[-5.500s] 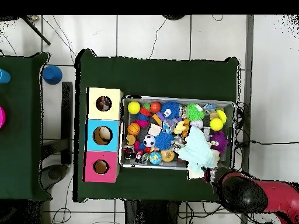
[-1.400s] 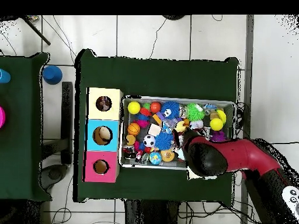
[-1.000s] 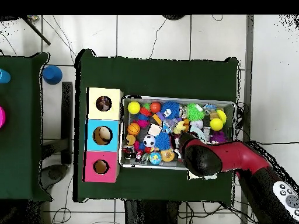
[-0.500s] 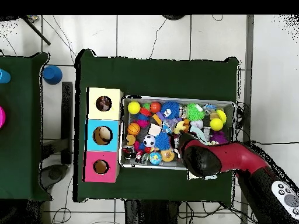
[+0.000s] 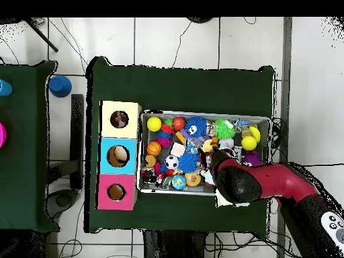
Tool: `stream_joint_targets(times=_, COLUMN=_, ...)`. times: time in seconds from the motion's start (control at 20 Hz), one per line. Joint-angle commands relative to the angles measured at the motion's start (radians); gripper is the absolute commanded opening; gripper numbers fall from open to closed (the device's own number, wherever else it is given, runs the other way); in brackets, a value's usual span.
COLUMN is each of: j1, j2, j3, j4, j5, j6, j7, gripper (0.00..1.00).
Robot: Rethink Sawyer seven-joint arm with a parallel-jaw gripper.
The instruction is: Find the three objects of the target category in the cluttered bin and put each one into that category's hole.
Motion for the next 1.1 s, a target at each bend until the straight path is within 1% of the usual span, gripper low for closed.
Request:
stream_joint_targets(times=0.05, j1=0.009, j2=-0.065, j3=0.054, j4=-0.071, j5=0.054, j6=0.08, j7=-0.058, gripper=1.0)
stream_joint_targets(times=0.2, j1=0.032, j2=-0.09, j3=0.045, j4=-0.074, j5=0.079, j6=0.108, j7=-0.048, gripper=1.0)
stream_joint_targets(times=0.3, j1=0.059, j2=-0.114, j3=0.029, j4=-0.077, j5=0.104, j6=0.143, j7=-0.033, gripper=1.0)
stream_joint_targets(times=0.5, j1=0.1, j2=-0.152, j3=0.031, j4=-0.093, j5=0.168, j6=0.241, j7=-0.054, gripper=1.0)
stream_joint_targets(times=0.55, j1=0.111, j2=-0.153, j3=0.033, j4=-0.104, j5=0.187, j6=0.278, j7=-0.067, gripper=1.0)
stream_joint_targets(times=0.7, j1=0.14, j2=-0.16, j3=0.028, j4=-0.118, j5=0.21, j6=0.323, j7=-0.08, gripper=1.0)
stream_joint_targets(times=0.9, j1=0.174, j2=-0.127, j3=0.039, j4=-0.155, j5=0.249, j6=0.408, j7=-0.113, gripper=1.0)
stream_joint_targets(times=1.1, j1=0.192, j2=-0.094, j3=0.023, j4=-0.191, j5=0.23, j6=0.432, j7=-0.138, gripper=1.0)
